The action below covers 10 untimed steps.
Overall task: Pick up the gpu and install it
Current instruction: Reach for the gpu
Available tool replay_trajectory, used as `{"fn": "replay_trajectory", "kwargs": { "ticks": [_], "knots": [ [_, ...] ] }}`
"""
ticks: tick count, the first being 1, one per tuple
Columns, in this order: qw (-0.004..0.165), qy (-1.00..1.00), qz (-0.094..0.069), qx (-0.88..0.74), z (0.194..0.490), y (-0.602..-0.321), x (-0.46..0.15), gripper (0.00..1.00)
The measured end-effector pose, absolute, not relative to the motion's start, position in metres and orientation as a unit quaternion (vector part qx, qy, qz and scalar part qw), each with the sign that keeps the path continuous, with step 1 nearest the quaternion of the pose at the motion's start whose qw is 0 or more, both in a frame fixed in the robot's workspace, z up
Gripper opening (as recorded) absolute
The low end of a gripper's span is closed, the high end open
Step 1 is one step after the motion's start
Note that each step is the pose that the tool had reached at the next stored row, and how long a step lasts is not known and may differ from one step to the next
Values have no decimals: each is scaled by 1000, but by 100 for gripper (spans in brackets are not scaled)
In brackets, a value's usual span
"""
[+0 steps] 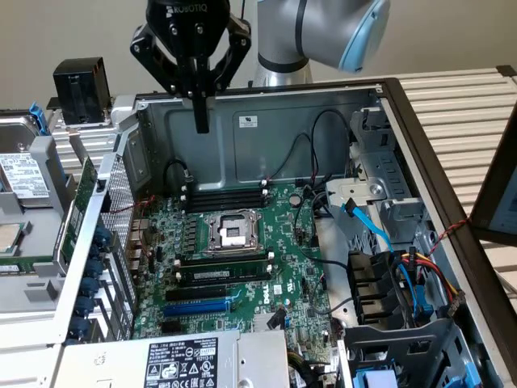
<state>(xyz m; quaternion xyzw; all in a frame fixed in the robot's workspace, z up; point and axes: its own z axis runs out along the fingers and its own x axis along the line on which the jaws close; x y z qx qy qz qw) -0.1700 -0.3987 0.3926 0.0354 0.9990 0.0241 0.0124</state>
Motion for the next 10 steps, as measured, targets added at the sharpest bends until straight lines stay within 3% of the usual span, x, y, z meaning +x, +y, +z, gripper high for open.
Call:
{"fn": "replay_trajectory", "kwargs": {
  "ticks": [10],
  "knots": [
    [12,999,24,35,393,-398,-215,11]
  ]
}}
